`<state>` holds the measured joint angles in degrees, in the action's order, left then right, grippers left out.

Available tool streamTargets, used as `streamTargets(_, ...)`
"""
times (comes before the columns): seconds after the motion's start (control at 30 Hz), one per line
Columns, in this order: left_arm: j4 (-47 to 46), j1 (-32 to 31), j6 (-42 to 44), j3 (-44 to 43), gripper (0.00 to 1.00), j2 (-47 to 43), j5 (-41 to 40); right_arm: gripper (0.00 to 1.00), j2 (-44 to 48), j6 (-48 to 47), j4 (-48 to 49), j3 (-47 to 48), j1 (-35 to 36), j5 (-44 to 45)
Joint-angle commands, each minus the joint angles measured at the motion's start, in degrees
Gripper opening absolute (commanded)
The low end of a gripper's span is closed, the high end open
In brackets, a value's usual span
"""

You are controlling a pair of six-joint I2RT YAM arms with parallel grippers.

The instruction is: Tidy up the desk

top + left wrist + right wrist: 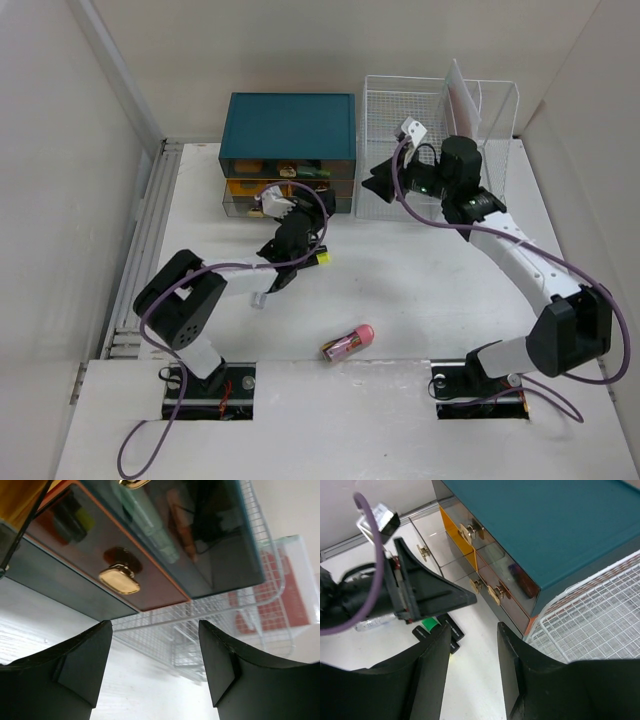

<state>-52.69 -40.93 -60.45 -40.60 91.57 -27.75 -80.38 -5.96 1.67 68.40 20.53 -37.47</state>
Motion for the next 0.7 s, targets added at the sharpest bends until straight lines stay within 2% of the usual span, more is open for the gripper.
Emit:
streamTargets(0.0, -2.2, -1.4, 2.7, -3.6, 0.66, 1.4, -6.2, 0.48, 2.6, 0.9, 1.9, -0.3, -0.8, -1.1)
streamTargets(0.3, -2.2, -1.4, 3.2, -8.3, 0.64, 7.3, -9.8, 0.48, 2.6, 1.5, 1.9, -0.3, -1.3, -1.6)
streamTargets(0.67, -5.7, -1.4, 1.4, -8.8, 0.59, 10.9, -10.6, 0.48, 2.1, 2.0, 1.9, -0.3, -1.3, -2.2)
